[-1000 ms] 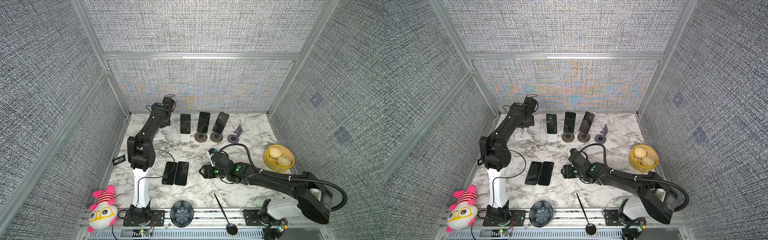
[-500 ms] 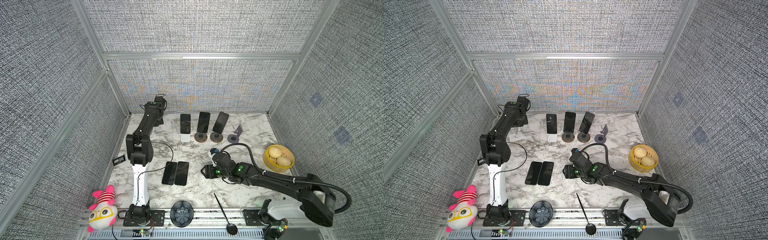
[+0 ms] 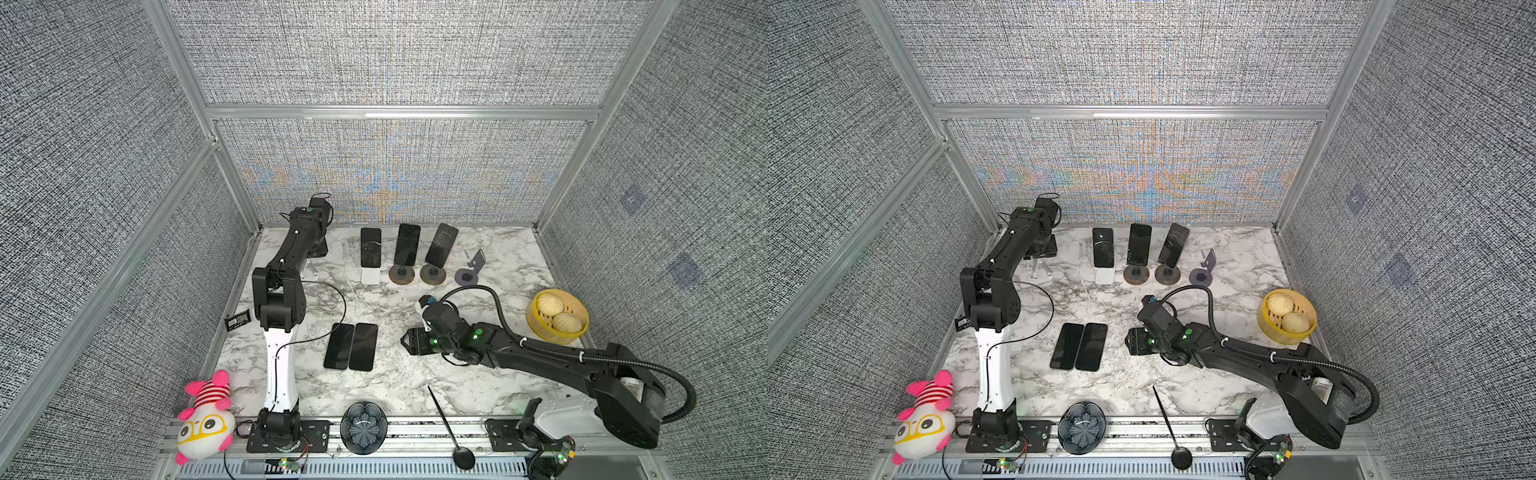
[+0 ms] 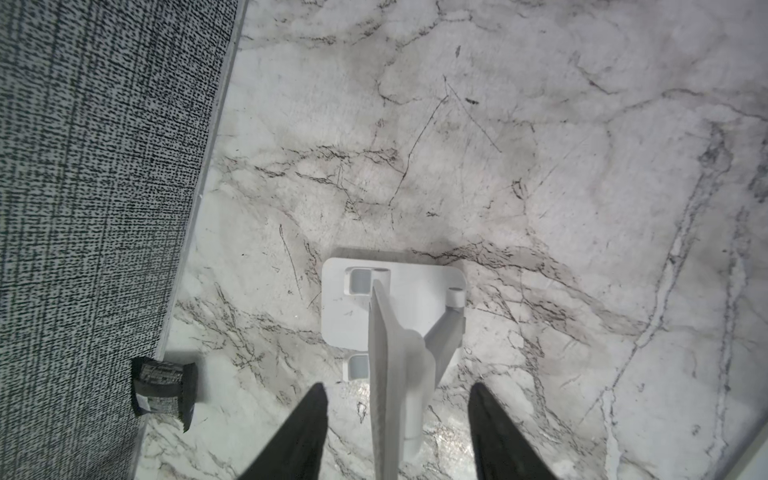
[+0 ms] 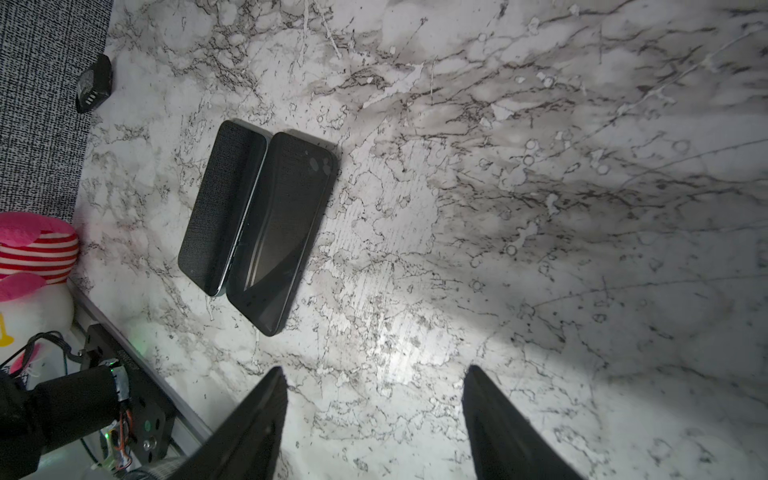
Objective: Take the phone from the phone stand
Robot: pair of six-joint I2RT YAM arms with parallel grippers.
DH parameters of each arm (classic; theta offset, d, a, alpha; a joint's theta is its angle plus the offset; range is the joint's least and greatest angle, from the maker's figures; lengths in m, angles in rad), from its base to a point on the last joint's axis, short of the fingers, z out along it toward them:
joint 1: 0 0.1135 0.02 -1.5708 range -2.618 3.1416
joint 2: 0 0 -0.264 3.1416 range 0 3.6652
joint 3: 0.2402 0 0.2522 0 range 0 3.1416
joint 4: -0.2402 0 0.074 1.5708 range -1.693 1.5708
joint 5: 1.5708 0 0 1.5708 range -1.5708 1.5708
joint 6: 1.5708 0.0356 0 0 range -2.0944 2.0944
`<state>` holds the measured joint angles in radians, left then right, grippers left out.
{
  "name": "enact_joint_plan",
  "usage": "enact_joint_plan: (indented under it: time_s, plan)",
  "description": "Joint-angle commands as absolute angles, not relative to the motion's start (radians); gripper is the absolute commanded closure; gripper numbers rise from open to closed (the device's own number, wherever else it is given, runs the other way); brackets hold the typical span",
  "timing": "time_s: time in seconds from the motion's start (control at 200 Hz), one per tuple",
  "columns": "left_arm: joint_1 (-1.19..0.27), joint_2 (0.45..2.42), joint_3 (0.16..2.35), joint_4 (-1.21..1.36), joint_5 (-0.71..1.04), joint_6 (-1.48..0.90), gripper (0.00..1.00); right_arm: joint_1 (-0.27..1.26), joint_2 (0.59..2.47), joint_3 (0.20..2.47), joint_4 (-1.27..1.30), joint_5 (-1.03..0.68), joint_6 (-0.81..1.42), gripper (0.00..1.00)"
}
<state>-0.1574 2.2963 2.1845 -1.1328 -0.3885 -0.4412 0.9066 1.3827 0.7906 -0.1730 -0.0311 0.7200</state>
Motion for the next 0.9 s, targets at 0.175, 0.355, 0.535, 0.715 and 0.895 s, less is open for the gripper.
enact_joint_plan:
  time_s: [0.175,0.355,0.535,0.715,0.895]
  plan:
    - [-0.163,2.203,2.178,-1.097,-0.37,-0.382,0.05,0.853,1.396,0.824,-0.134,-0.058,0.683,0.33]
    - [-0.224,2.091,2.15,-1.059,-0.445,-0.272,0.02,0.827,1.418,0.826,-0.1,-0.082,0.691,0.35]
    - [-0.33,1.938,2.037,-0.908,-0.334,-0.185,0.02,0.818,1.477,0.863,-0.041,-0.125,0.707,0.38]
    - [-0.378,1.871,1.904,-0.747,-0.142,-0.322,0.02,0.813,1.469,0.852,-0.044,-0.118,0.719,0.39]
    - [-0.429,1.941,1.909,-0.67,-0.043,-0.3,0.01,0.807,1.437,0.814,-0.049,-0.11,0.73,0.39]
